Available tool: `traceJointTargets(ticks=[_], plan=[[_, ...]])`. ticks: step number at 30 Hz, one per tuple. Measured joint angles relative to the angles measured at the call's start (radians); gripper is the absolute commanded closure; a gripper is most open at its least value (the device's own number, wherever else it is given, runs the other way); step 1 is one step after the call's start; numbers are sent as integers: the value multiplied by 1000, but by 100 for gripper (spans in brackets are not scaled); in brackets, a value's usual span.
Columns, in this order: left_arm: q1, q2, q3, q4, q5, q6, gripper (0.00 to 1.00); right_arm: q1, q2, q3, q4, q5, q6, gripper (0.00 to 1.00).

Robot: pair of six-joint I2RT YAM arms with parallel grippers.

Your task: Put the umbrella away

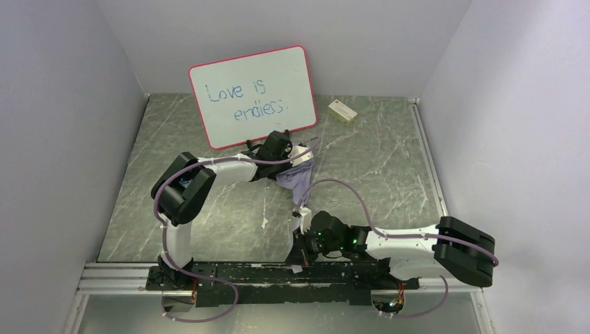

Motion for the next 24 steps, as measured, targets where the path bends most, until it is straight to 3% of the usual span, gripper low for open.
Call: traceJointTargets(ticks=[24], plan=[[-10,45,77,-63,-41,5,95,191,60,-55,76,238,97,100]])
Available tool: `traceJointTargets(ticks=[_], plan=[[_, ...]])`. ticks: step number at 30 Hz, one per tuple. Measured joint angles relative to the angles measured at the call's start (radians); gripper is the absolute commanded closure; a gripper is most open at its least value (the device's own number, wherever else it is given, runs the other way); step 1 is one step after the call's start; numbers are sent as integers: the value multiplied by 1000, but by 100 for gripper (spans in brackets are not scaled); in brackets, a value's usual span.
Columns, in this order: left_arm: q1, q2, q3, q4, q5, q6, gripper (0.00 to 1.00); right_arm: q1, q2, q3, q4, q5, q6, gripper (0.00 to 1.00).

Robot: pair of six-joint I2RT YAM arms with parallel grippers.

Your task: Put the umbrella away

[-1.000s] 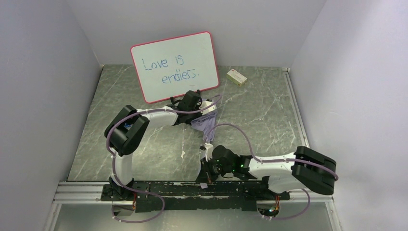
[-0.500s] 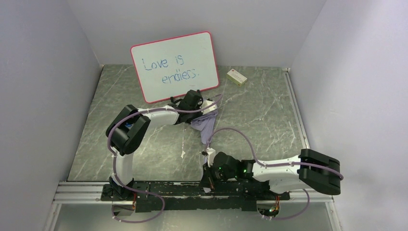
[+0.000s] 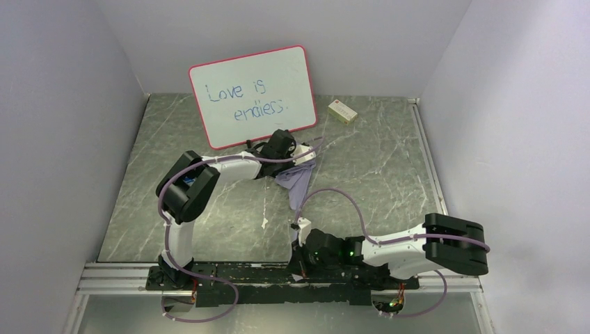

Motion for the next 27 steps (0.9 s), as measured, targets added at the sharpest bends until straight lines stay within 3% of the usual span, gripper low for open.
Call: traceJointTargets(ticks=[5,18,27], plan=[[-13,-24,-74,97,-8,51,95,14,-11,16,-45,39,-2,100],[-25,-34,-130,205,-16,93,95,39,-72,17,-132,69,8,84],[-31,-34,-142,228,-18,108,95,41,-102,31,-183,-13,-19,62]])
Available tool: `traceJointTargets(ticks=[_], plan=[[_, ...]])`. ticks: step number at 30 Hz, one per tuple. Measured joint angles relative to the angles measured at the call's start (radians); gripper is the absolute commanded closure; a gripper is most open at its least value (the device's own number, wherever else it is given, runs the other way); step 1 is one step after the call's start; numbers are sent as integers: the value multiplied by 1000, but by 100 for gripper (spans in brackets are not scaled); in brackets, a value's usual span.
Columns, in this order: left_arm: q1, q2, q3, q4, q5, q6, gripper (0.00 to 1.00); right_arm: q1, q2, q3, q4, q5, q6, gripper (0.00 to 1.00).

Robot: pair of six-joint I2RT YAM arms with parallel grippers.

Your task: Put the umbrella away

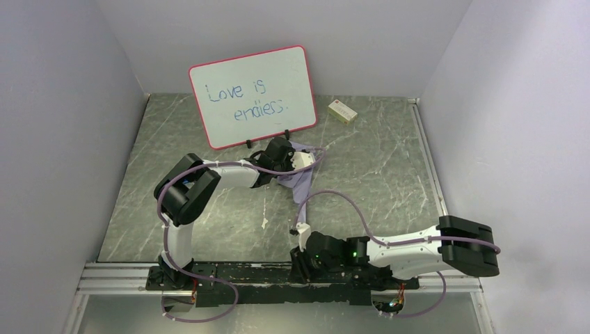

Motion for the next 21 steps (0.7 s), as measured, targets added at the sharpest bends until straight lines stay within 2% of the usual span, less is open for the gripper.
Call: traceJointTargets(ticks=[5,9,16,21], plan=[[0,0,0,1,0,2,95,16,0,66,-84,-35,-62,58],[0,0,0,1,0,2,95,42,-6,124,-131,-3,-110,56],[0,0,-1,2,0,3,95,126,-123,196,-245,291,-169,55],[0,1,-1,4,0,5,95,135,-204,253,-355,569,-164,50]])
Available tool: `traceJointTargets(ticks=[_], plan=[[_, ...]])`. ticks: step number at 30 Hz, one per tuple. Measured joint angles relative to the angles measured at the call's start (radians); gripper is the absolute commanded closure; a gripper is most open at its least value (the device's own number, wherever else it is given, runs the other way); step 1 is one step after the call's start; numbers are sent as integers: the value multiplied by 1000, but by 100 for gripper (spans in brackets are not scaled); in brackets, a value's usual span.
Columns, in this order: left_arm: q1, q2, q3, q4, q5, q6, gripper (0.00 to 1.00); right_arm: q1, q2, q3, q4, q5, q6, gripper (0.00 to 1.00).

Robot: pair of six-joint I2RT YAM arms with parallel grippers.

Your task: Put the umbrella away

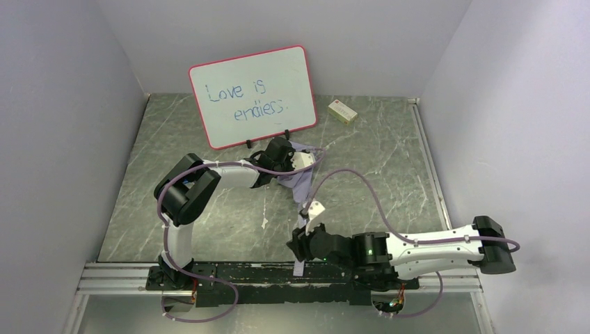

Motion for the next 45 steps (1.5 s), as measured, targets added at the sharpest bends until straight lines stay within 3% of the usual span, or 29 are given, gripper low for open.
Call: traceJointTargets(ticks=[4,7,15,24,28,36,45], plan=[[0,0,-3,4,0,4,95,-34,-43,29,-90,175,17,49],[0,0,-3,5,0,6,95,-185,-69,29,-110,186,21,49],[0,0,-10,16,2,16,95,-642,-116,1,-92,61,2,48],[-13,-7,-42,63,4,47,95,-1135,111,18,89,-170,-56,31],[-35,-24,-106,140,-8,90,95,-1229,283,105,185,-311,-108,29],[-107,-25,-166,233,-84,151,95,-1307,520,239,484,-520,-263,31],[-188,23,-172,324,-203,203,95,-1418,757,451,502,-1071,-707,26]])
